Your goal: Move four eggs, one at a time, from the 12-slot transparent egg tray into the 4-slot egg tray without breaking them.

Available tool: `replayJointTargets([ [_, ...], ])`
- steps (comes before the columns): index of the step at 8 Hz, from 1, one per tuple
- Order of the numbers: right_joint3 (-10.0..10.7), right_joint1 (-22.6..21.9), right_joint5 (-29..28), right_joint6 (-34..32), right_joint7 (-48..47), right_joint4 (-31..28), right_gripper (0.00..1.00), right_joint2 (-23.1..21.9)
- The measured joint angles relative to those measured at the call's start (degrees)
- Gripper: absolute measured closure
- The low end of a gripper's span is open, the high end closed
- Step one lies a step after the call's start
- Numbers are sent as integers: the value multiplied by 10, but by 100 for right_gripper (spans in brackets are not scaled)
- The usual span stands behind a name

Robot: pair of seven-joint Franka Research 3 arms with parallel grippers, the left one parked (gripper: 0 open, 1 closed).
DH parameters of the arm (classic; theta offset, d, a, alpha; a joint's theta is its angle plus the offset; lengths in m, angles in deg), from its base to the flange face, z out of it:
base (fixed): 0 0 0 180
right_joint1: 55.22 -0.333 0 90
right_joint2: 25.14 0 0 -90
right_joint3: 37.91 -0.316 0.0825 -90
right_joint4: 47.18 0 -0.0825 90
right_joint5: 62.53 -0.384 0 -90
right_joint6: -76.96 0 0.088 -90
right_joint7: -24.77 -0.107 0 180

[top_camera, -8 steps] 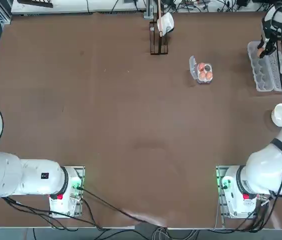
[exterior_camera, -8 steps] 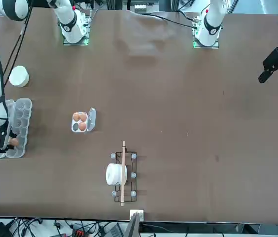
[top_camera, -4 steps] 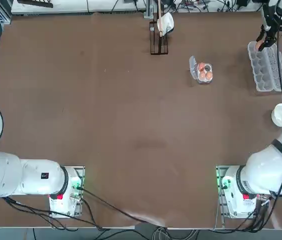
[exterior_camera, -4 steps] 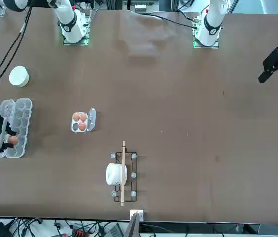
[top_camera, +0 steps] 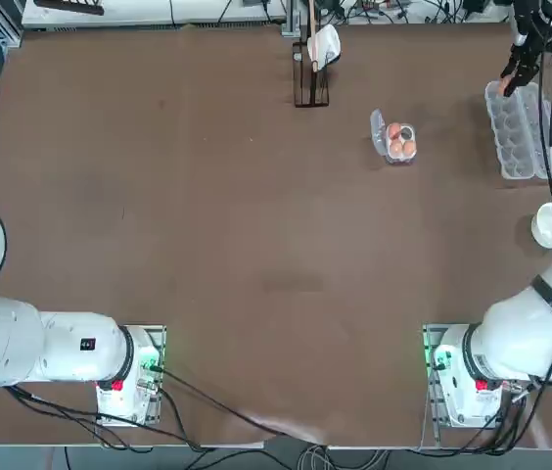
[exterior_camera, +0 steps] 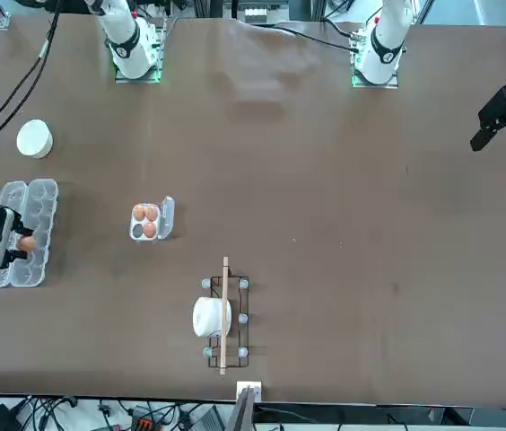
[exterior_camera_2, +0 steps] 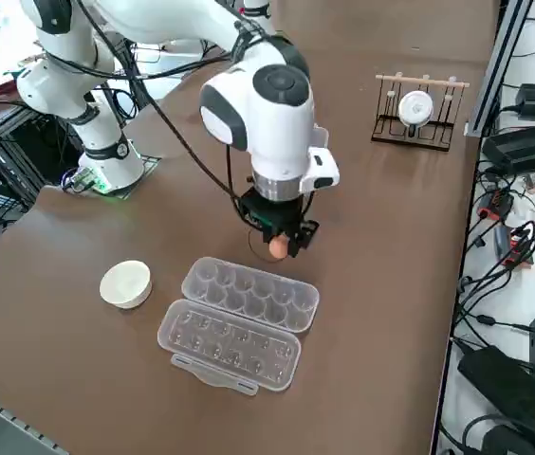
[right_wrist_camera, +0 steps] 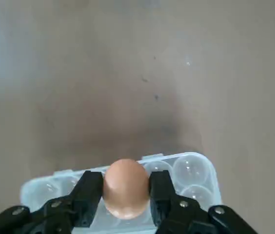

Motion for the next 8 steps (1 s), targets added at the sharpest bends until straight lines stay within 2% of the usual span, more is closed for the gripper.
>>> replayJointTargets([
  [3,0,-35,19,-55,-119,0,44,-22],
  [8,-1,-91,21,-89,-316,-1,44,-33],
])
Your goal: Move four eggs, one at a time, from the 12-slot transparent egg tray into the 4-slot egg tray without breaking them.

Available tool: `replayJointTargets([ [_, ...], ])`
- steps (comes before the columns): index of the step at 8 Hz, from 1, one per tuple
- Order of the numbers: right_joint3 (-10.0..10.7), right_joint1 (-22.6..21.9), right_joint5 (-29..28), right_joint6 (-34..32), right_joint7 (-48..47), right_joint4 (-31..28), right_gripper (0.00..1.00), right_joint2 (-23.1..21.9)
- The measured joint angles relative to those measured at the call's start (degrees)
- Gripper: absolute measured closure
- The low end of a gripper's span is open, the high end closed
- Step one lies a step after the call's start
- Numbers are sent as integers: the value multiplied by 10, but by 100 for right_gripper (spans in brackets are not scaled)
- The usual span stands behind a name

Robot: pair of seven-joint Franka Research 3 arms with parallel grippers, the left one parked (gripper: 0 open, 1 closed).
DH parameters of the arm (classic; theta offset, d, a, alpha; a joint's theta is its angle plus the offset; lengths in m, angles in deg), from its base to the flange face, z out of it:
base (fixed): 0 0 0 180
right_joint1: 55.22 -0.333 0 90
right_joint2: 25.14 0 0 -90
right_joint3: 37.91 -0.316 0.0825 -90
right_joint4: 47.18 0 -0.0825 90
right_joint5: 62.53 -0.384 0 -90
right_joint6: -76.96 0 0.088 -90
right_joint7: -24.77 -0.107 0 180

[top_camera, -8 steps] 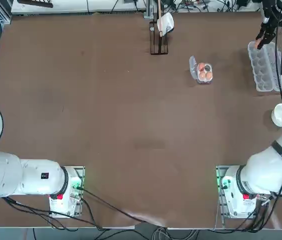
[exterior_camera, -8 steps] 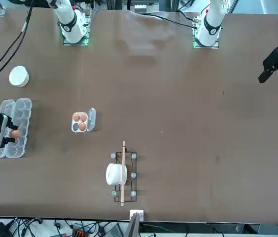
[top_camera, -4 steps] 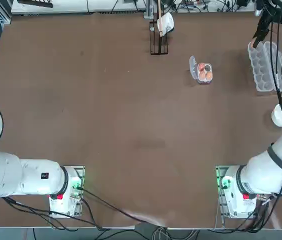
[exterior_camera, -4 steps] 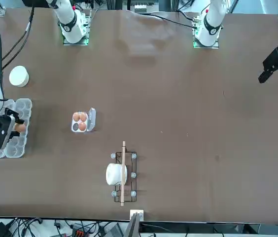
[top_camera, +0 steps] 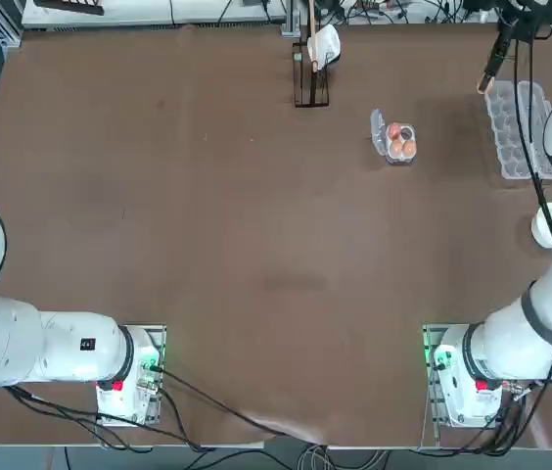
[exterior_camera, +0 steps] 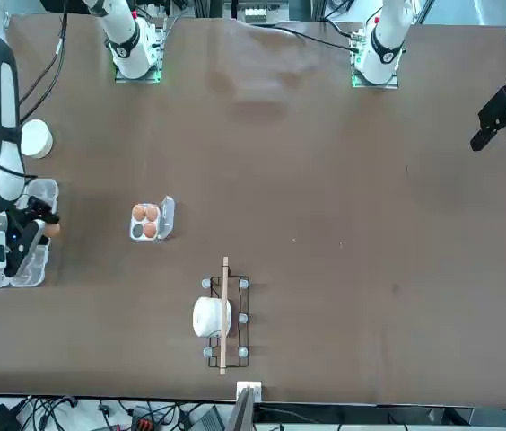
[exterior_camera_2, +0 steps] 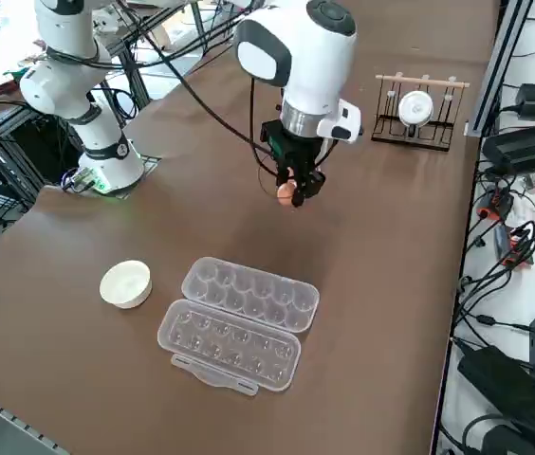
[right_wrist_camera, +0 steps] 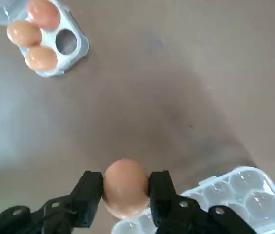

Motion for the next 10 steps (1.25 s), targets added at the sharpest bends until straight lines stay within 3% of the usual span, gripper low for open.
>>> replayJointTargets([
  [6,-1,-63,0,-5,-222,-23,44,-18],
  [10,-1,-101,0,99,-337,-120,44,-51],
])
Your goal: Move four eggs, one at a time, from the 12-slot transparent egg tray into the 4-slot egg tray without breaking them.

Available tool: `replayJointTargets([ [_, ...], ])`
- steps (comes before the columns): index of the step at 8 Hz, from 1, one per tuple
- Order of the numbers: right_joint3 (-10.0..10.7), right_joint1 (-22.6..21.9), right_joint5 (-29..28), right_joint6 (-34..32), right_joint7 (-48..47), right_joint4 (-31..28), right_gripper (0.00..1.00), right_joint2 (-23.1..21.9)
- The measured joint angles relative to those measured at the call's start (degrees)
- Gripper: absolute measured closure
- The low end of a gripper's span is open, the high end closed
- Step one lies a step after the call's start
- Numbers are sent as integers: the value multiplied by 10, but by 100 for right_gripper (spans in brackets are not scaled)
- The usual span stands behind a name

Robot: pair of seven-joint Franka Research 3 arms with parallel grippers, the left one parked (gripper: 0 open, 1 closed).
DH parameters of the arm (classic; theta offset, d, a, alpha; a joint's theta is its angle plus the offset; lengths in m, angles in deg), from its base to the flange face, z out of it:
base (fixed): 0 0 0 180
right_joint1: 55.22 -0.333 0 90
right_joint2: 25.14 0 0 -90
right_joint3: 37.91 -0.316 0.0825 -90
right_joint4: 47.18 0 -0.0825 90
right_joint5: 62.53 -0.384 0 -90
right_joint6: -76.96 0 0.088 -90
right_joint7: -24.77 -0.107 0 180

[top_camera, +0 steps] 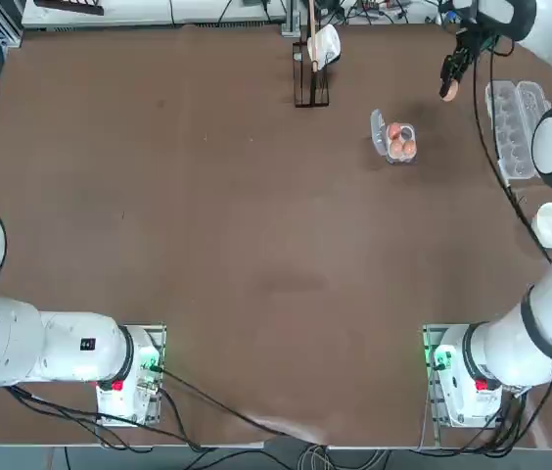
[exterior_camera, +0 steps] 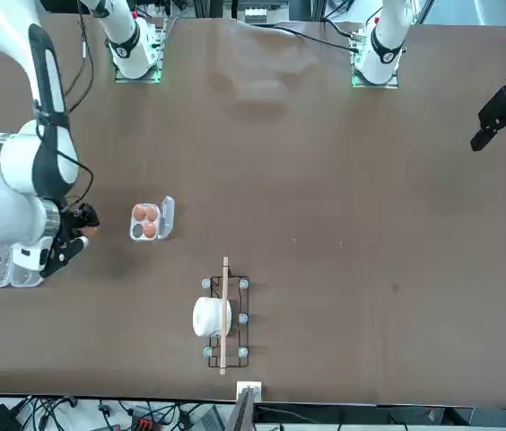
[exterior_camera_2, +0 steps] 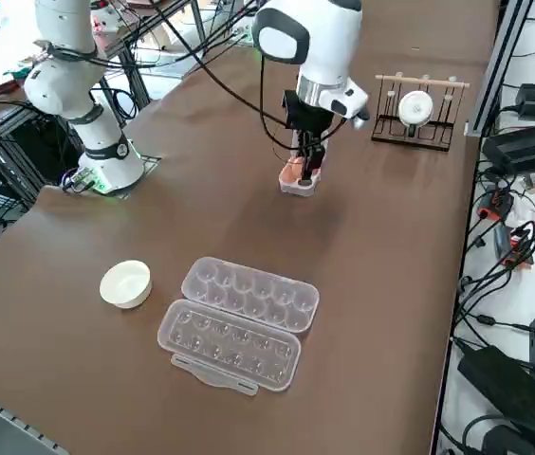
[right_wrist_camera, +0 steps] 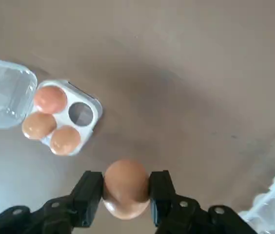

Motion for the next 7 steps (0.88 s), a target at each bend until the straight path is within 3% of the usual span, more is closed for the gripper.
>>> replayJointTargets([
  [7,-2,-79,0,138,-177,-118,44,-37],
])
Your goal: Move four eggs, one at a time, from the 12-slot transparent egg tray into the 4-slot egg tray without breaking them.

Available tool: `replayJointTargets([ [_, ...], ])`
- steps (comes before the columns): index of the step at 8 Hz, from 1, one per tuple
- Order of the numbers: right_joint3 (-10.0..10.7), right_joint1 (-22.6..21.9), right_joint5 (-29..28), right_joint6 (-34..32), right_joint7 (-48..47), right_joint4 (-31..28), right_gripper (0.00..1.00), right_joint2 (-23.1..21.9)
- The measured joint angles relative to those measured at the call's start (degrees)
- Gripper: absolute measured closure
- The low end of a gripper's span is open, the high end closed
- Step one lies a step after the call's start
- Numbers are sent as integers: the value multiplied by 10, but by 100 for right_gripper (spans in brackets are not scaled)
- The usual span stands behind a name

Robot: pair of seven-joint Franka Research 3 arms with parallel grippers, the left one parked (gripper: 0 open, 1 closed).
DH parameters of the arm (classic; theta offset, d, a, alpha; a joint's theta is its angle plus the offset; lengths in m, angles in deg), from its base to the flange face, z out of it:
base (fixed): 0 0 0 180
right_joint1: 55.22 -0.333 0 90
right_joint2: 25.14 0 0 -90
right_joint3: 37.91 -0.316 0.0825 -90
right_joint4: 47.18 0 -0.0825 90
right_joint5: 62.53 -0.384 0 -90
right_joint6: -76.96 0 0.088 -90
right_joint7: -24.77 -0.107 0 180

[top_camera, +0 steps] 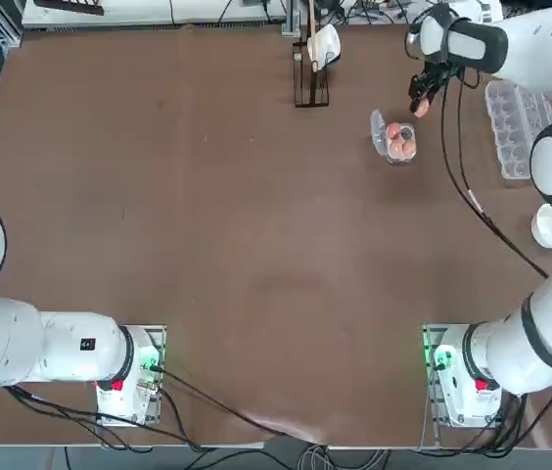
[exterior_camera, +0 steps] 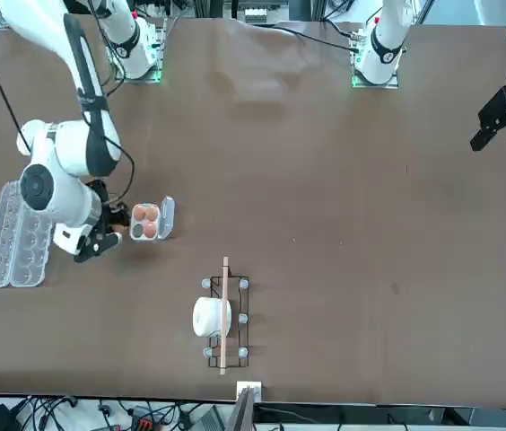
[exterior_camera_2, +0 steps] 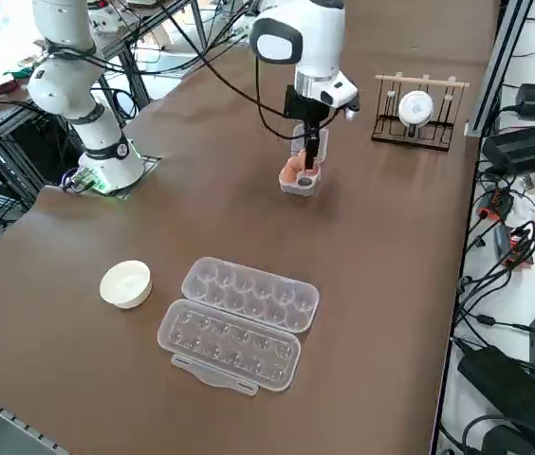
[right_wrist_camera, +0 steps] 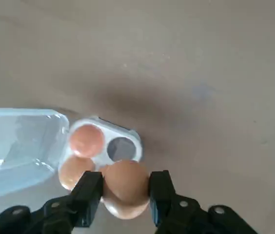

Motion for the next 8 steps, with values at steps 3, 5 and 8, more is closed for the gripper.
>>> replayJointTargets([
  [3,0,-23,0,23,-41,-21,44,0],
  [5,1,-23,0,36,-42,-34,44,2],
  [8,1,-22,0,46,-42,-47,44,9],
])
